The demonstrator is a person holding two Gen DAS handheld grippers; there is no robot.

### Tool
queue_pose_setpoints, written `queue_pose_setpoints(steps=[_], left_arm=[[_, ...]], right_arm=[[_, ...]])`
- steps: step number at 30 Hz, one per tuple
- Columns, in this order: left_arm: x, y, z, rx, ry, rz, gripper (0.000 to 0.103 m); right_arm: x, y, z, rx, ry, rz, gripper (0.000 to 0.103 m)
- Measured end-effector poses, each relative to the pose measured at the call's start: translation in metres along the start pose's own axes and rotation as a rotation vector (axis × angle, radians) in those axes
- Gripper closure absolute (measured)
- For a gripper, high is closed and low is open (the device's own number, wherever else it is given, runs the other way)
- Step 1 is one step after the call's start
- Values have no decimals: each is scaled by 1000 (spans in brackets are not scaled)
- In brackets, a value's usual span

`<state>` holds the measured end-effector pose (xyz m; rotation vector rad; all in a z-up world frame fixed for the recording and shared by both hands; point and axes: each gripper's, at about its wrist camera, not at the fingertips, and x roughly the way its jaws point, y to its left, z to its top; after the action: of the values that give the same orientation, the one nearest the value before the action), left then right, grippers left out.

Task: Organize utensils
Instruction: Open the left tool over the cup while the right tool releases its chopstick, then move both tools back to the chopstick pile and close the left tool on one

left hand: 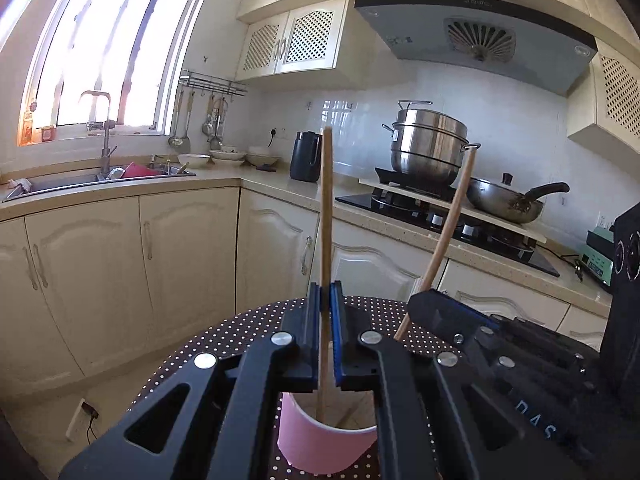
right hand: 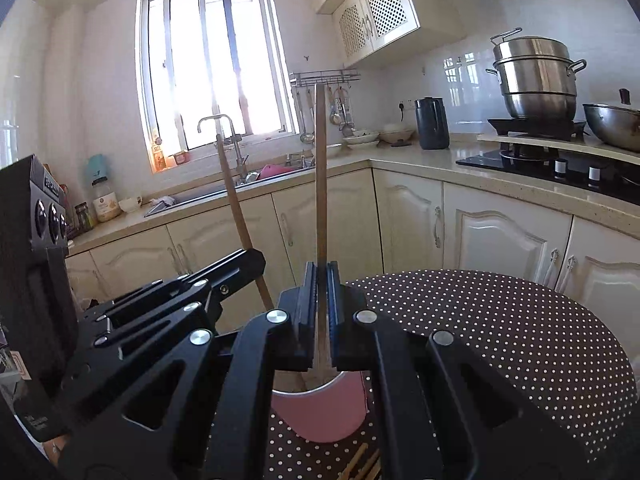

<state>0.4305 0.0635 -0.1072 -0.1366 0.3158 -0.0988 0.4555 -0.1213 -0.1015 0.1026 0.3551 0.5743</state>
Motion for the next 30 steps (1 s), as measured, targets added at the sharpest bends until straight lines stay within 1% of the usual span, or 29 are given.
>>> queue_pose_setpoints(steps=[2,3,4,5,8,11,13,14,15,17,20,21,25,28,30], left_arm=[[-3,-1,-1,12,12,5,93],[-6,-1,-2,17,22,12,79],[-8,-1,-3,21,22,19,70],[-13,-1,-4,28,12,28,69],[-21,-1,-4,40,20,33,63],[-34,1,-4,43,14,45,55],[-42,3,-2,36,17,48,47],[-45,4,-1,32,17,47,45],[-50,6,-1,28,16,51,44],[-58,8,0,27,28,49,41],[-69,8,-1,37,42,51,38],[-73,7,-2,40,46,49,38],[-83,2,-4,38,82,27,36],[-85,-3,-12,47,151,7,36],[-84,-10,-20,75,200,2,36]], right_arm=[[-2,0,-3,6,13,-5,97],[-4,0,-5,7,19,-9,97],[-5,0,-6,8,23,-15,97],[-6,0,-7,11,28,-20,97],[-12,1,-7,22,39,-28,96],[-19,4,-6,23,37,-44,86],[-25,4,-5,30,35,-51,79],[-29,4,-4,32,32,-58,72],[-31,4,-3,34,29,-66,62],[-41,2,-2,44,20,-70,55],[-54,1,0,38,21,-75,55],[-59,1,0,38,23,-73,53],[-80,-2,-2,24,34,-80,51],[-93,-7,-7,23,55,-90,51],[-100,-11,-14,20,83,-98,51]])
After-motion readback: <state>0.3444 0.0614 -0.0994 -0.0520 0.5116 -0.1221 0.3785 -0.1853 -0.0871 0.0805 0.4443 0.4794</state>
